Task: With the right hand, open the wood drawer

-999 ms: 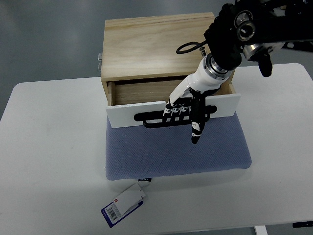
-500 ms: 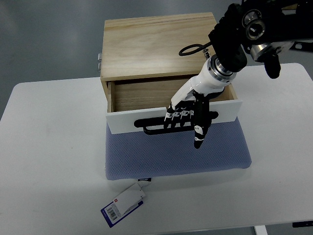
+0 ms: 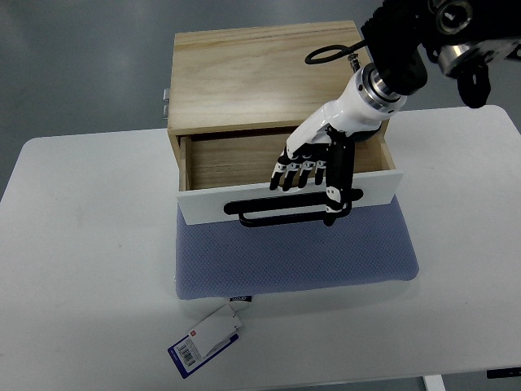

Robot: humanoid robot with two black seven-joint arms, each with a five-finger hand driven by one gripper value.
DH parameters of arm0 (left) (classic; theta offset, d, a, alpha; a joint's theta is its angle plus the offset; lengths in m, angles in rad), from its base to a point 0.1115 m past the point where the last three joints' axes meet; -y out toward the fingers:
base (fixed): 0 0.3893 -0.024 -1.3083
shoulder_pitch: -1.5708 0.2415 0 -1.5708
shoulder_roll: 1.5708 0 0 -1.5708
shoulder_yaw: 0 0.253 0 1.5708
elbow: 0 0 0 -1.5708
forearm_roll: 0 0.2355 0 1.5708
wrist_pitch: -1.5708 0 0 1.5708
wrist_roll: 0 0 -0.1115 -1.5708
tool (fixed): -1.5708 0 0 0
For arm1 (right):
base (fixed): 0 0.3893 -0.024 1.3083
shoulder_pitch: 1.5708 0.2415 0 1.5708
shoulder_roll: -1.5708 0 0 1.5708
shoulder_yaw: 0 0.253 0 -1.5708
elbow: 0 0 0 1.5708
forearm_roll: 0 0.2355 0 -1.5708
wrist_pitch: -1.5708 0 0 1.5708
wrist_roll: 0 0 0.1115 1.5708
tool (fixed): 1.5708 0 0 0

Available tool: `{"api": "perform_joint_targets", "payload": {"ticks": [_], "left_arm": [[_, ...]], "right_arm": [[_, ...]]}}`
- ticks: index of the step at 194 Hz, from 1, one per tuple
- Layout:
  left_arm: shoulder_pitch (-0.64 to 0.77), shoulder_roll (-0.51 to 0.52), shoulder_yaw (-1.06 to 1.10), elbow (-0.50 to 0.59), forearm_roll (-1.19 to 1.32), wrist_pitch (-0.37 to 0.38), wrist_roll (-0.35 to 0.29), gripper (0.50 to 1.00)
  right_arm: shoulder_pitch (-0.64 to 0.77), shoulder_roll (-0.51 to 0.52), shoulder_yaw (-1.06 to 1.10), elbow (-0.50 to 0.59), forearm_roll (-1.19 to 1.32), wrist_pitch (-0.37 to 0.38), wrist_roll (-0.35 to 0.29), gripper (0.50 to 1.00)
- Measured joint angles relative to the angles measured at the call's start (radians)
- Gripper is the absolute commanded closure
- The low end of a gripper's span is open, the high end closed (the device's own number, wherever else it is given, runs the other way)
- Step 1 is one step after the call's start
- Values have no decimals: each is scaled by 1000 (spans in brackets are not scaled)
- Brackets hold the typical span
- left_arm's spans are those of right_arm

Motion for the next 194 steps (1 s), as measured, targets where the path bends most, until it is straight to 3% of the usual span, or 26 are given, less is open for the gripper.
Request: {"api": "perform_joint_targets", "payload": {"ticks": [25, 50, 70, 102, 131, 151, 172, 194], "left_arm": [[0, 0, 1, -1, 0, 0, 0, 500], [0, 0, 2, -1, 0, 0, 0, 500], [0, 0, 4, -1, 0, 0, 0, 500], [0, 0, 6, -2, 0, 0, 0, 500], [0, 0, 6, -7, 0, 0, 0, 500], [0, 0, 6, -11, 0, 0, 0, 500], [0, 0, 6, -12, 0, 0, 0, 500], [0, 0, 7, -12, 0, 0, 0, 500]], "right_arm": [[29, -47, 85, -53, 15, 0, 1, 562], [-12, -82, 209, -192, 32, 0, 9, 562], [-135, -97, 382, -357, 40, -12, 41, 562], [-407, -76, 779, -587, 41, -122, 67, 560], [-619, 0, 1122, -721, 41, -183, 89, 560], [-743, 76, 1310, -809, 42, -248, 147, 560], [-832, 159, 1480, -938, 42, -313, 269, 560], [-895, 219, 1617, -1065, 48, -329, 401, 560]]}}
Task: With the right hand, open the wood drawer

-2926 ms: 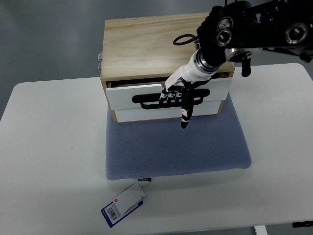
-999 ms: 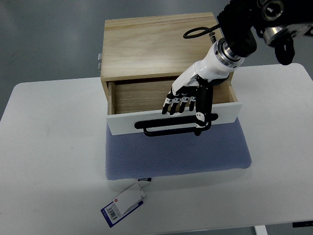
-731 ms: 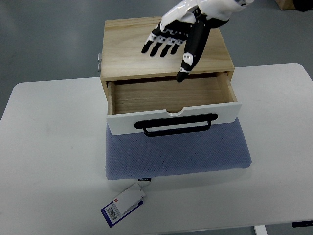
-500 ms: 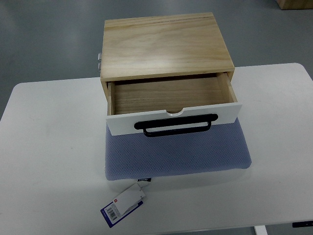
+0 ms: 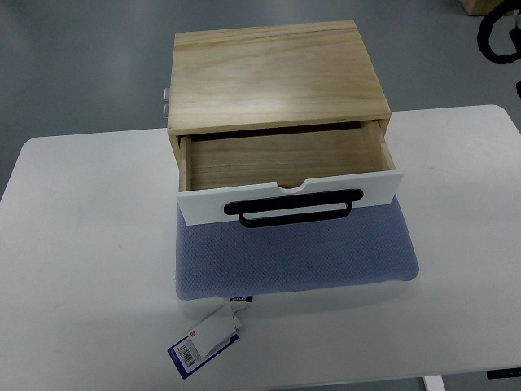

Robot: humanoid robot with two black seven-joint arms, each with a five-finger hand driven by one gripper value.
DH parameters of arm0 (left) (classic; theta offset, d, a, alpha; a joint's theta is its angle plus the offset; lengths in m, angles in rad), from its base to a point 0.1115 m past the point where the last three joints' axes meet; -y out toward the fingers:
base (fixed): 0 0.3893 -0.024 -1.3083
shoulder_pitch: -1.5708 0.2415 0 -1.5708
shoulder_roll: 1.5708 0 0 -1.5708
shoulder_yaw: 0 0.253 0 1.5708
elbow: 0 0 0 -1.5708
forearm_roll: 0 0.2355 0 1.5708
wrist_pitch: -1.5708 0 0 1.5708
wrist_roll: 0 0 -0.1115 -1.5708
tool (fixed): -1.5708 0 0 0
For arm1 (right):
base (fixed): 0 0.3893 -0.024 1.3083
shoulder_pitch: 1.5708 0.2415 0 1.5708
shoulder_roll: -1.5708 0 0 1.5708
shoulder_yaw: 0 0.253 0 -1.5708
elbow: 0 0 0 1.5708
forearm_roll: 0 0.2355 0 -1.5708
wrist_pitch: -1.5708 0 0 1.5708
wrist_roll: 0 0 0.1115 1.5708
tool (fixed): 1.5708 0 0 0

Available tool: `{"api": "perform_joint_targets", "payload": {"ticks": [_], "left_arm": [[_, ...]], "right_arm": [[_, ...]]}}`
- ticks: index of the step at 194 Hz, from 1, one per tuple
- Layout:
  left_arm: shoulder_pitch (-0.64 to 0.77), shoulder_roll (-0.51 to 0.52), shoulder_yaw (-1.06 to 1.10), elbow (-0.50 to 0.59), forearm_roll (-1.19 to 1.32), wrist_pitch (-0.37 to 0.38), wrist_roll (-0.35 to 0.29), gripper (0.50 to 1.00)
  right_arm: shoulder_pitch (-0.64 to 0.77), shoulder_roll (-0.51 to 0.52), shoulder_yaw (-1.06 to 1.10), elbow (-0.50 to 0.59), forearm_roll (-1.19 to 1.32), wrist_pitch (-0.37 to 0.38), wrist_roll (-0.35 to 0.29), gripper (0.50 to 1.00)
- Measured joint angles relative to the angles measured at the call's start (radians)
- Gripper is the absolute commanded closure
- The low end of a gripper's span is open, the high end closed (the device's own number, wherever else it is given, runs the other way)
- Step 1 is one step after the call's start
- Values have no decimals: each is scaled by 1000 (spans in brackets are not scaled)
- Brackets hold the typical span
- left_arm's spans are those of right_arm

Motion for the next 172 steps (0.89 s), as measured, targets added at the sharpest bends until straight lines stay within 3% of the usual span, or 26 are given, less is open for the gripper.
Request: {"api": "perform_joint_targets", "payload": {"ticks": [19, 38, 62, 105, 172], "left_arm": [[0, 0, 1, 0, 0, 0, 0, 500], [0, 0, 1, -1, 0, 0, 0, 500], [0, 0, 1, -2, 1, 0, 0, 500], [0, 0, 0, -2, 1, 0, 0, 500], [0, 0, 0, -2, 1, 0, 0, 500]], "right_arm": [[-61, 31, 87, -53, 23, -1, 67, 558], [-127, 57, 149, -66, 52, 1, 93, 556], [-206, 105, 201, -69, 69, 15, 97, 556], [-267, 145, 217, -66, 71, 110, 97, 556], [-304, 179, 215, -65, 71, 124, 97, 556]]}}
